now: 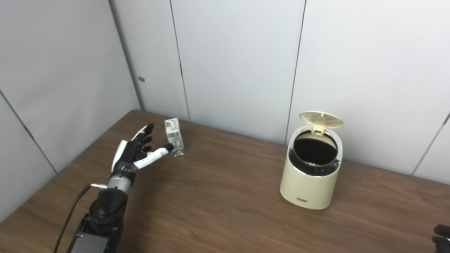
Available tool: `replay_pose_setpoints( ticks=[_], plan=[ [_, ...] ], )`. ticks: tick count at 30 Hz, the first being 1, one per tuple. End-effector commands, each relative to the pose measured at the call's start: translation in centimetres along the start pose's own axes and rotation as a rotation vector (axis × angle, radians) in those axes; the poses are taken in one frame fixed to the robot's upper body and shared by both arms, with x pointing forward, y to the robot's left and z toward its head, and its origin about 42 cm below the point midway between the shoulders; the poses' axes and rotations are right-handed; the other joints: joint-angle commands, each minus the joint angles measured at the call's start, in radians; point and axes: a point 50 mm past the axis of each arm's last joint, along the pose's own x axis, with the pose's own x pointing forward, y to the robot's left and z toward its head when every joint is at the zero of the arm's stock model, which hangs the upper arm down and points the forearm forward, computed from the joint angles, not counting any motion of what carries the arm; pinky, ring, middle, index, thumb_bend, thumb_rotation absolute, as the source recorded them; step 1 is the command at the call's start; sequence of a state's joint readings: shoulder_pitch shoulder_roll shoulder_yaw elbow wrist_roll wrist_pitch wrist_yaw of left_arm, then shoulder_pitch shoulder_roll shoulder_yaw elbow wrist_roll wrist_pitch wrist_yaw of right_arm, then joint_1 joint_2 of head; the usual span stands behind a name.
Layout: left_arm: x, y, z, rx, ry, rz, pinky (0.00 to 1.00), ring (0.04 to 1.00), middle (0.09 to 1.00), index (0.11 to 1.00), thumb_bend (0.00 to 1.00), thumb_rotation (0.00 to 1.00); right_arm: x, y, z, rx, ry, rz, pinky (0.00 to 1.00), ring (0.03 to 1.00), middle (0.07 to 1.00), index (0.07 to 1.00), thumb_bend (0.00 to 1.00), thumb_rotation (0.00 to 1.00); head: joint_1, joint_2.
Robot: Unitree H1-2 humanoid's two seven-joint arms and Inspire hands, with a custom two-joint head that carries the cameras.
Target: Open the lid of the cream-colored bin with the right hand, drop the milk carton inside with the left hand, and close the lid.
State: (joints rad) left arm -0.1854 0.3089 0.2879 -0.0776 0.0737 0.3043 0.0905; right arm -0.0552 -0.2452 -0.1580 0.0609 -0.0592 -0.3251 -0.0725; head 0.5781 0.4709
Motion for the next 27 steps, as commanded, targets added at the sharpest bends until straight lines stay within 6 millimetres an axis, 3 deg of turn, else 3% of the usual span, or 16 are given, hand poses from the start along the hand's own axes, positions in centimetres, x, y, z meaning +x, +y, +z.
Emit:
replay_pose_setpoints(
  ticks=[1, 4, 11, 21, 27],
  plan=[
    [1.5, 0.5, 1.7, 0.023, -0.048, 0.023, 0.84, 0.923, 0.956, 0.97, 1.0, 0.46, 1.2, -0.8, 0.5, -0.013, -0.075, -0.013, 0.46, 0.622, 0.664, 0.629, 0.35, 0.6, 0.014, -0.004],
    [2.5, 0.6, 1.3, 0.024, -0.01, 0.017, 0.9, 0.949, 0.965, 0.97, 1.0, 0.45, 1.4, -0.8, 0.3, -0.019, -0.075, -0.007, 0.45, 0.612, 0.661, 0.631, 0.35, 0.62, 0.027, -0.013],
    [4.2, 0.4, 0.4, 0.019, 0.051, 0.02, 0.91, 0.949, 0.945, 0.958, 1.0, 0.46, 1.7, -0.9, 0.2, -0.027, -0.06, -0.012, 0.43, 0.605, 0.657, 0.623, 0.35, 0.64, 0.064, -0.03],
    [5.9, -0.1, -0.3, 0.042, 0.072, 0.011, 0.83, 0.908, 0.933, 0.953, 1.0, 0.42, 2.2, -1.0, -0.6, -0.004, -0.072, 0.001, 0.43, 0.6, 0.652, 0.613, 0.4, 0.63, 0.077, -0.052],
    [6.7, -0.6, -1.1, 0.084, 0.097, -0.014, 0.77, 0.862, 0.902, 0.952, 1.0, 0.39, 2.2, -0.9, -0.8, -0.013, -0.069, 0.014, 0.43, 0.598, 0.654, 0.621, 0.37, 0.63, 0.077, -0.06]
  ],
)
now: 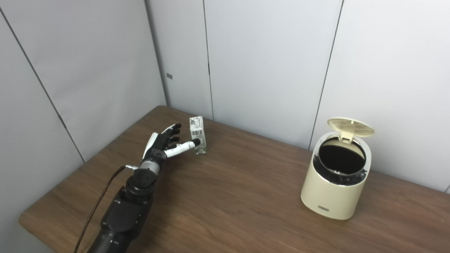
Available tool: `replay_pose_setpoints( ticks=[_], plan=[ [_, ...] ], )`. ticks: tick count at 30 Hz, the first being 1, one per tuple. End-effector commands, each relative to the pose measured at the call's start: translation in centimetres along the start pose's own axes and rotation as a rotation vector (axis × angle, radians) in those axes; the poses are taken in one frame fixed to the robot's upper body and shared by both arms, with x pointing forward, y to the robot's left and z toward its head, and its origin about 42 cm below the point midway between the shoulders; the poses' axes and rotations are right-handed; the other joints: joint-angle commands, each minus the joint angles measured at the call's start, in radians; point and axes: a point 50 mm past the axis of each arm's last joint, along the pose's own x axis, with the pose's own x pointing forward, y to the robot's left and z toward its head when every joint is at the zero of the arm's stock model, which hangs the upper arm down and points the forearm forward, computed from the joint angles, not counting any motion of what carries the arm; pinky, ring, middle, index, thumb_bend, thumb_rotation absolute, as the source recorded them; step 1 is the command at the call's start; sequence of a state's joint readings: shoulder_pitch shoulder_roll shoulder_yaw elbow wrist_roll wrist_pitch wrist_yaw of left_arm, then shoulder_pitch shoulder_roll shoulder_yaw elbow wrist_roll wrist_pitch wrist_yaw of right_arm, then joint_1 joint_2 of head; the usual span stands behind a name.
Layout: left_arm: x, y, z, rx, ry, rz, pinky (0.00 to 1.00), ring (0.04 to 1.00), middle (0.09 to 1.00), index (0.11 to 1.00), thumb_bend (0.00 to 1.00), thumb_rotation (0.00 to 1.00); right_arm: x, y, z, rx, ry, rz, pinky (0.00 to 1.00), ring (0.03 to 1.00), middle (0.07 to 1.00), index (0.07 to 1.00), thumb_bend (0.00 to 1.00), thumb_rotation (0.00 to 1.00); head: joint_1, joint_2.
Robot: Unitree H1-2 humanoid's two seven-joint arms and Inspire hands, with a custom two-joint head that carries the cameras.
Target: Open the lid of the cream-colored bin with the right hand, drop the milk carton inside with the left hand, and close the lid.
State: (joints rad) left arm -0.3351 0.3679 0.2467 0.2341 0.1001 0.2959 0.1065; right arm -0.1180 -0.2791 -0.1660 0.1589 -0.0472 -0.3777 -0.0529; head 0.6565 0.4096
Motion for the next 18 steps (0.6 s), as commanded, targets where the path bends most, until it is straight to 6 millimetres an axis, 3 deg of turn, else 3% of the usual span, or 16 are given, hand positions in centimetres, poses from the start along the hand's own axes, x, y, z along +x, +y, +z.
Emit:
replay_pose_setpoints(
  ticks=[1, 8, 14, 18],
  plan=[
    [1.2, 0.4, 1.3, 0.02, -0.03, -0.005, 0.76, 0.856, 0.896, 0.949, 1.0, 0.38, 0.2, -0.1, 0.1, -0.002, -0.047, -0.004, 0.43, 0.598, 0.653, 0.62, 0.38, 0.63, -0.007, -0.006],
    [2.6, 0.4, 1.6, 0.019, 0.01, -0.029, 0.77, 0.861, 0.897, 0.948, 1.0, 0.33, 0.0, 0.0, -0.1, -0.005, -0.044, 0.007, 0.44, 0.602, 0.657, 0.624, 0.35, 0.63, -0.019, -0.018],
    [4.0, -0.1, 2.8, 0.02, 0.028, -0.051, 0.9, 0.942, 0.961, 0.97, 1.0, 0.27, -0.3, -0.2, 0.0, -0.005, -0.039, 0.008, 0.44, 0.604, 0.655, 0.622, 0.37, 0.64, -0.034, -0.021],
    [4.9, -0.3, 3.9, 0.031, 0.029, -0.066, 0.88, 0.921, 0.94, 0.971, 1.0, 0.23, -0.5, -0.3, 0.0, 0.002, -0.04, 0.0, 0.44, 0.593, 0.648, 0.616, 0.37, 0.62, -0.043, -0.019]
  ],
)
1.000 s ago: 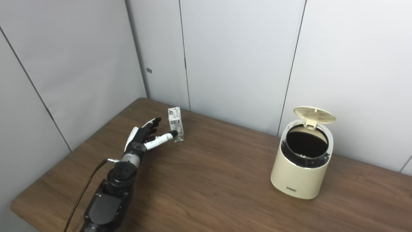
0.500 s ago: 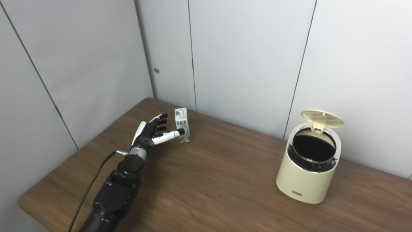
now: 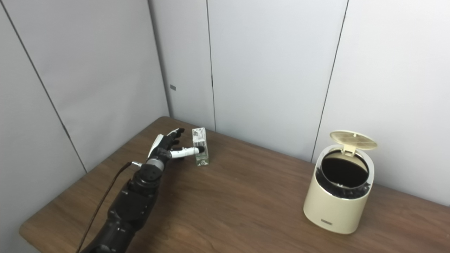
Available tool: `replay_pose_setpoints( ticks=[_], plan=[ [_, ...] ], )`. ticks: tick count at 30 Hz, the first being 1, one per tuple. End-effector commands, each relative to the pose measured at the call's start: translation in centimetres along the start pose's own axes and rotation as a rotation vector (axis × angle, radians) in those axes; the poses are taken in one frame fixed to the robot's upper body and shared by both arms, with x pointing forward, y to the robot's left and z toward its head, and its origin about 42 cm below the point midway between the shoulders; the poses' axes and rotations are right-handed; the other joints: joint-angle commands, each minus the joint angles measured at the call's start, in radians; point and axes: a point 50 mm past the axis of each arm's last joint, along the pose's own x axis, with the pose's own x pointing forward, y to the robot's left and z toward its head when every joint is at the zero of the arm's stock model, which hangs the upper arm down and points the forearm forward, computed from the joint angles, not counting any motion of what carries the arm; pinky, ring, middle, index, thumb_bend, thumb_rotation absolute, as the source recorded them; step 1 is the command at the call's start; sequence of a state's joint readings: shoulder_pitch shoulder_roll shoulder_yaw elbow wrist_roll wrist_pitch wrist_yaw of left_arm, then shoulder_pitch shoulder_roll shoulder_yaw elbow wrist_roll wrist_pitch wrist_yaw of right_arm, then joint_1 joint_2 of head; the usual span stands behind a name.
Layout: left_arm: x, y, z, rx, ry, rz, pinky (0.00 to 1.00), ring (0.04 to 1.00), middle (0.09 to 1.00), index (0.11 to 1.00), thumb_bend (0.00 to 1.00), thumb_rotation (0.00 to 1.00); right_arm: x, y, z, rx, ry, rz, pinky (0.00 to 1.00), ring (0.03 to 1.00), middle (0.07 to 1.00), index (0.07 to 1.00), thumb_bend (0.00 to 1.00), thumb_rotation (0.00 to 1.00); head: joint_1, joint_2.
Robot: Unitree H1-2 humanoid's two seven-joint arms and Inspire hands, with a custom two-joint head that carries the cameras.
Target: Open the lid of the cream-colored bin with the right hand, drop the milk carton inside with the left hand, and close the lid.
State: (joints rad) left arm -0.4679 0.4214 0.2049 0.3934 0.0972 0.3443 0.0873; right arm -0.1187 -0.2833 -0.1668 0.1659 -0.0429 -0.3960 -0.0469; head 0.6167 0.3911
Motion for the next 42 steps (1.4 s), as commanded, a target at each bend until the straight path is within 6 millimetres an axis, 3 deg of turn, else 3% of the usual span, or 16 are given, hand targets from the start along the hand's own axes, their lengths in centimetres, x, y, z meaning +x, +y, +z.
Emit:
replay_pose_setpoints(
  ticks=[1, 9, 17, 21, 23, 24, 25, 26, 27, 32, 42],
  plan=[
    [1.1, -0.2, 2.5, 0.002, -0.039, -0.048, 0.88, 0.92, 0.938, 0.971, 1.0, 0.22, -0.6, -0.2, 0.1, -0.002, -0.026, -0.003, 0.44, 0.592, 0.647, 0.615, 0.37, 0.62, -0.006, 0.0],
    [1.9, -0.6, 4.3, 0.04, -0.056, -0.107, 0.86, 0.922, 0.934, 0.968, 1.0, 0.2, -0.8, 0.0, 0.2, 0.004, -0.029, -0.008, 0.43, 0.569, 0.626, 0.603, 0.35, 0.59, -0.02, 0.003],
    [2.2, -1.4, 5.0, 0.066, -0.103, -0.131, 0.81, 0.875, 0.875, 0.9, 1.0, 0.16, -1.1, 0.2, 0.6, 0.005, -0.009, -0.013, 0.4, 0.533, 0.596, 0.579, 0.29, 0.56, -0.03, 0.006],
    [2.2, -1.8, 5.4, 0.052, -0.147, -0.073, 0.76, 0.805, 0.777, 0.799, 1.0, 0.07, -1.2, 0.3, 0.7, 0.001, -0.01, -0.013, 0.38, 0.52, 0.588, 0.572, 0.28, 0.56, -0.032, 0.006],
    [2.2, -2.0, 5.3, 0.023, -0.165, -0.024, 0.64, 0.646, 0.651, 0.658, 0.9, 0.01, -1.3, 0.3, 0.8, -0.001, -0.003, -0.013, 0.37, 0.513, 0.581, 0.565, 0.29, 0.57, -0.033, 0.006],
    [2.3, -2.0, 5.2, 0.015, -0.178, 0.005, 0.63, 0.629, 0.638, 0.645, 0.88, 0.01, -1.3, 0.4, 0.9, -0.003, 0.0, -0.01, 0.37, 0.513, 0.581, 0.564, 0.29, 0.57, -0.035, 0.007],
    [2.4, -2.0, 5.1, 0.013, -0.187, 0.026, 0.58, 0.574, 0.565, 0.597, 0.72, 0.0, -1.3, 0.4, 0.9, -0.005, -0.002, -0.008, 0.37, 0.487, 0.577, 0.56, 0.39, 0.29, -0.037, 0.007],
    [2.5, -2.0, 5.0, 0.011, -0.194, 0.04, 0.53, 0.523, 0.512, 0.546, 0.6, 0.0, -1.3, 0.4, 0.9, -0.006, -0.003, -0.007, 0.37, 0.472, 0.576, 0.558, 0.45, 0.12, -0.037, 0.007],
    [2.5, -2.0, 4.8, 0.017, -0.201, 0.056, 0.51, 0.506, 0.494, 0.529, 0.56, 0.0, -1.3, 0.4, 0.9, 0.004, -0.005, -0.005, 0.37, 0.466, 0.575, 0.558, 0.47, 0.06, -0.037, 0.007],
    [2.7, -1.9, 4.2, 0.064, -0.213, 0.102, 0.4, 0.466, 0.479, 0.484, 0.51, 0.0, -1.4, 0.4, 1.0, 0.012, 0.003, -0.002, 0.36, 0.461, 0.571, 0.549, 0.49, 0.0, -0.038, 0.009],
    [2.6, -1.7, 3.5, 0.088, -0.236, 0.121, 0.4, 0.497, 0.5, 0.449, 0.5, 0.0, -1.6, 0.8, 1.1, 0.003, 0.004, 0.003, 0.38, 0.49, 0.578, 0.547, 0.46, 0.0, -0.054, 0.009]
  ],
)
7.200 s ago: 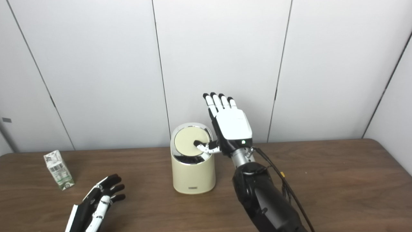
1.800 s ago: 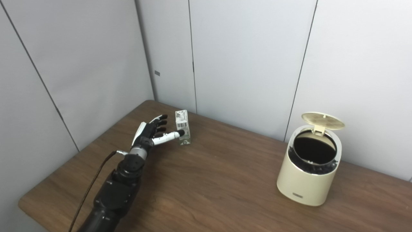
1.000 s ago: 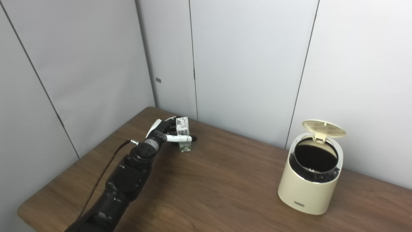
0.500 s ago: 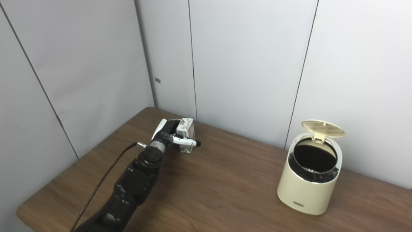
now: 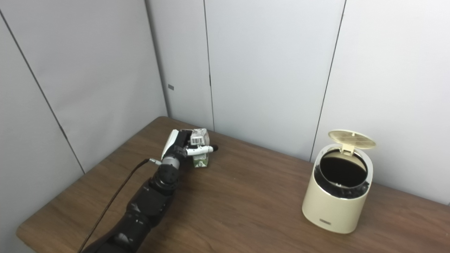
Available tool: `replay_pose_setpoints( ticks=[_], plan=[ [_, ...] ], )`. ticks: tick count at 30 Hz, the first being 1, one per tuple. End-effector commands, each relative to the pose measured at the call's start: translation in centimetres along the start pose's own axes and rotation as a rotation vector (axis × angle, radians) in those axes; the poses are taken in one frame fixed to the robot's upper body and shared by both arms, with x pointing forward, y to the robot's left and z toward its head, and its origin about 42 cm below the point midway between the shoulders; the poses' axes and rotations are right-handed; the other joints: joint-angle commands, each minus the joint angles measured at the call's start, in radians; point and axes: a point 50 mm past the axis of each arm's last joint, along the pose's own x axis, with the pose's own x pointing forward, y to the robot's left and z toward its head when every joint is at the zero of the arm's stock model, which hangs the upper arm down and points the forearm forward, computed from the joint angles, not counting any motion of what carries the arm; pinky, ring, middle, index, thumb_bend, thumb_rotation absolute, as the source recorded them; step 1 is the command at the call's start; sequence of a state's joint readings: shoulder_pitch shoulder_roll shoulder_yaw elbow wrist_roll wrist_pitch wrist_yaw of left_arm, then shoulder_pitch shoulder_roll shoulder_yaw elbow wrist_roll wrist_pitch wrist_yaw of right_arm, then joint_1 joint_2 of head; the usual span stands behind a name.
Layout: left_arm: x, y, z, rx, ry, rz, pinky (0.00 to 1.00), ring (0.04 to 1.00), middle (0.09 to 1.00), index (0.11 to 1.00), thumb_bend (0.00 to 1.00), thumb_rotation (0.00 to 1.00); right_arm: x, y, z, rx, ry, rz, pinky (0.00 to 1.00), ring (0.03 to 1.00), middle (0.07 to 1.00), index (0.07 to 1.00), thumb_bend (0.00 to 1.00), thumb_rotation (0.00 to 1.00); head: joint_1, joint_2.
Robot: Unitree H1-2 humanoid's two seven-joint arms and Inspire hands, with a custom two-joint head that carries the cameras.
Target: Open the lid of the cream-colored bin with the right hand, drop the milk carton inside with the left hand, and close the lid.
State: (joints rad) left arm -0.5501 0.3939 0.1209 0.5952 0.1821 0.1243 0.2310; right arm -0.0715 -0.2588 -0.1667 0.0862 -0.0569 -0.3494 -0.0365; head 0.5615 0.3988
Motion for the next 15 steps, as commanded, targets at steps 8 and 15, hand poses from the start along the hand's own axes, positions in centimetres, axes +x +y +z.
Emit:
replay_pose_setpoints(
  ticks=[8, 15],
  plan=[
    [-0.1, 1.7, 4.6, -0.009, -0.249, 0.088, 0.38, 0.483, 0.494, 0.457, 0.5, 0.0, -0.4, 1.1, 0.7, 0.009, -0.015, -0.006, 0.36, 0.506, 0.598, 0.556, 0.45, 0.0, -0.095, 0.018],
    [-2.0, 2.2, 6.9, -0.11, -0.402, 0.112, 0.37, 0.485, 0.486, 0.458, 0.51, 0.0, -0.7, 2.4, 1.3, -0.018, -0.021, -0.011, 0.41, 0.587, 0.65, 0.496, 0.46, 0.0, -0.197, 0.036]
  ],
)
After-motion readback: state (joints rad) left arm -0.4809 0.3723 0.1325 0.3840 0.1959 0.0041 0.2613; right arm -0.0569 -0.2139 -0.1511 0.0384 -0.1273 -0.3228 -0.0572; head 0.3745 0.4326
